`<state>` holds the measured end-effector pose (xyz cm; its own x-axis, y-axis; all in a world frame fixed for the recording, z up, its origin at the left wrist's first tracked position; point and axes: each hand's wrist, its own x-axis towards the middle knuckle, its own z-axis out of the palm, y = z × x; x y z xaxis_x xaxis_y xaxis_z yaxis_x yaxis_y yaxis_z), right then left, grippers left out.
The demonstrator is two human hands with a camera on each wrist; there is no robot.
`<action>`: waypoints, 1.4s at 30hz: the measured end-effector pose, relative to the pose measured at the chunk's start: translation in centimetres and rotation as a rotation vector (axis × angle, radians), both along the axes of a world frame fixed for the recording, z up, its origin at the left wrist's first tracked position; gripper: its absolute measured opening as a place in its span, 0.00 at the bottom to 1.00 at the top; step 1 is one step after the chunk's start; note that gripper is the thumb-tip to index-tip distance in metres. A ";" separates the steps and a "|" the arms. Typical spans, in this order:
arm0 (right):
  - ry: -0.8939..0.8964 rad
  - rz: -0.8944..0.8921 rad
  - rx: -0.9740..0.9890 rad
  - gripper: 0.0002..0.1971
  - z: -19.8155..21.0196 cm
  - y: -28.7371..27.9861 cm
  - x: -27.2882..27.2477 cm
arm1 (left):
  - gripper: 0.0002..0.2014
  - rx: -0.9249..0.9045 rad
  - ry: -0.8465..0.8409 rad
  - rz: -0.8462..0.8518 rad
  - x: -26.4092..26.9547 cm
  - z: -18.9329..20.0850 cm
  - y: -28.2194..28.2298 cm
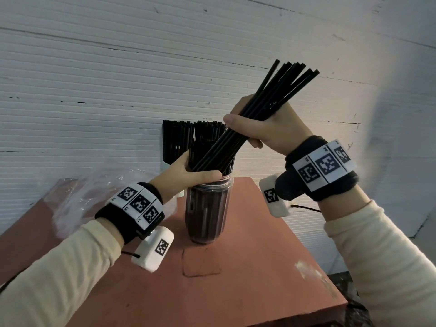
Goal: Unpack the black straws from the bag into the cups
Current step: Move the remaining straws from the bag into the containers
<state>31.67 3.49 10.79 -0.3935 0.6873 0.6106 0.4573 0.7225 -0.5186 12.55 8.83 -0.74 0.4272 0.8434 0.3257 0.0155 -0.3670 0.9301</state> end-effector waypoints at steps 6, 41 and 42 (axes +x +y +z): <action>-0.003 -0.005 0.005 0.10 0.2 0.0 -0.1 | 0.33 -0.017 0.134 -0.130 -1.5 1.7 0.2; 0.221 -0.167 0.057 0.14 -0.3 -1.3 1.4 | 0.52 0.107 0.268 0.246 0.1 -2.0 -0.1; 0.262 -0.182 0.046 0.13 -0.4 -1.3 1.9 | 0.50 0.103 0.253 0.267 0.5 -2.1 0.0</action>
